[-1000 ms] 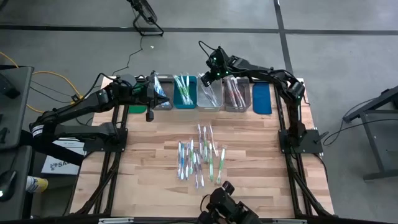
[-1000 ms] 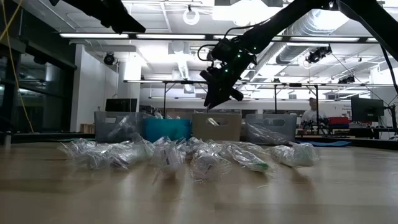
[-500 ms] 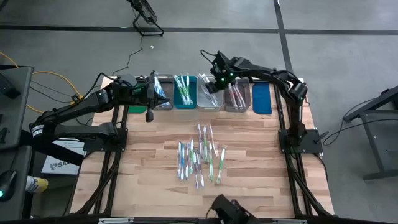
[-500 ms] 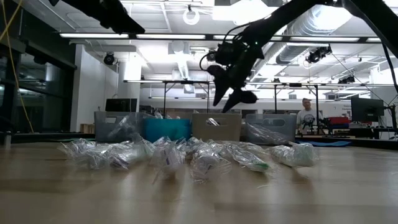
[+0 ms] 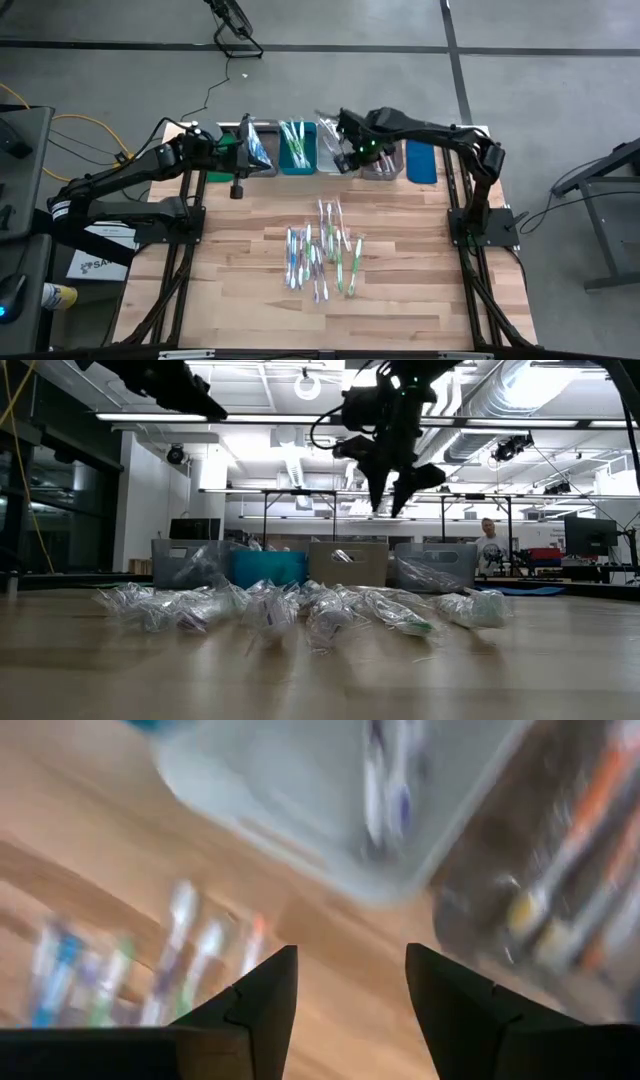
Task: Pick & Place Toothbrushes
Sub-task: Put the green toothbrush into the blue bin
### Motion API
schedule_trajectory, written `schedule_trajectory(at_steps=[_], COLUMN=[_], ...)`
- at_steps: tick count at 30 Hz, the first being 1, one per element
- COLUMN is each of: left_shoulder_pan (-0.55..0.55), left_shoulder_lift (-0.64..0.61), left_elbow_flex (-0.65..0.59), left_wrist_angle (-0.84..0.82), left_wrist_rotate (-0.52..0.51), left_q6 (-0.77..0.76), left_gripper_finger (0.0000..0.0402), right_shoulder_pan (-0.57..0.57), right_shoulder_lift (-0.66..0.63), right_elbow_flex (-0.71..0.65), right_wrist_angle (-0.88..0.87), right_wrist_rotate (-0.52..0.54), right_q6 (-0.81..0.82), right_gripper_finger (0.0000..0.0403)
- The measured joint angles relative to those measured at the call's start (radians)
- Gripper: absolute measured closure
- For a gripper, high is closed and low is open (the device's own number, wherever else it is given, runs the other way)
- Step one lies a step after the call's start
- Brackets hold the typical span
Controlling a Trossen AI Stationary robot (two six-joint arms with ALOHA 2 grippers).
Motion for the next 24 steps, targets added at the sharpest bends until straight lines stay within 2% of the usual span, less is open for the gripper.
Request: schedule_trajectory(at_steps=[4,14,24], left_shoulder_pan=[0.000,0.000,0.000], left_shoulder_lift=[-0.001,-0.004,-0.044], left_elbow_flex=[0.000,0.000,0.000], left_wrist_angle=[-0.034,-0.079,-0.125], left_wrist_rotate=[0.001,0.122,0.152], left_q6=[0.044,0.145,0.225], left_gripper_finger=[0.0394,0.0394,0.0394], right_shoulder_pan=[0.085,0.308,0.512], right_shoulder_lift=[0.000,0.001,0.001], right_elbow_flex=[-0.001,-0.114,-0.146], right_wrist_angle=[-0.097,-0.035,-0.018], right_wrist_rotate=[0.040,0.048,0.075], right_q6=[0.098,0.447,0.824], right_gripper_finger=[0.0223,0.0223,0.0223])
